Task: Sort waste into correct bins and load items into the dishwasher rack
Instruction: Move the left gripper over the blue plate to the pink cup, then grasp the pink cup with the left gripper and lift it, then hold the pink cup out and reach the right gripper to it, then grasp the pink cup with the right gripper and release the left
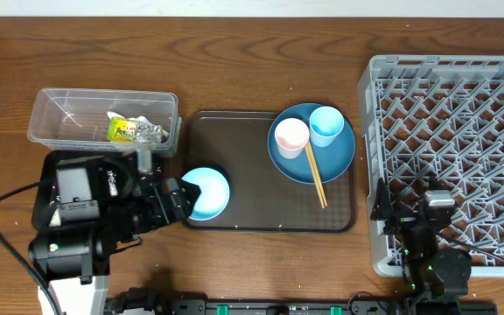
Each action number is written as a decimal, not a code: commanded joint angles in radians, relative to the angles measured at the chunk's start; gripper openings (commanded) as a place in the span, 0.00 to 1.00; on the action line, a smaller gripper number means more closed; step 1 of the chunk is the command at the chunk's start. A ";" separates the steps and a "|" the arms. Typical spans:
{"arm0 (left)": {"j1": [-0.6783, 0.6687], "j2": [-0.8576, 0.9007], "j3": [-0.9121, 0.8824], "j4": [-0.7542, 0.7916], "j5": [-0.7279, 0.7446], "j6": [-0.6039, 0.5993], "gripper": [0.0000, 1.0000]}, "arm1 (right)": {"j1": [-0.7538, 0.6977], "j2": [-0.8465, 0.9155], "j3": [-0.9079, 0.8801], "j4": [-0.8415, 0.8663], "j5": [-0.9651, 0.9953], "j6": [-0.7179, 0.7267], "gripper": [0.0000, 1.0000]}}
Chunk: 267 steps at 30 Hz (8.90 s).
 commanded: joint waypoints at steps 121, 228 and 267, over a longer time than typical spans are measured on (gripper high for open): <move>-0.638 0.900 0.381 0.563 -0.589 -0.316 0.06 | -0.004 0.609 0.966 -1.065 -0.124 0.013 0.99; -0.565 0.553 0.381 0.483 0.816 -0.023 0.06 | -0.004 0.641 0.956 -0.727 -1.208 -0.412 0.93; -0.565 0.553 0.381 0.482 0.776 -0.023 0.06 | -0.004 0.687 0.953 -0.708 -1.178 -0.370 0.68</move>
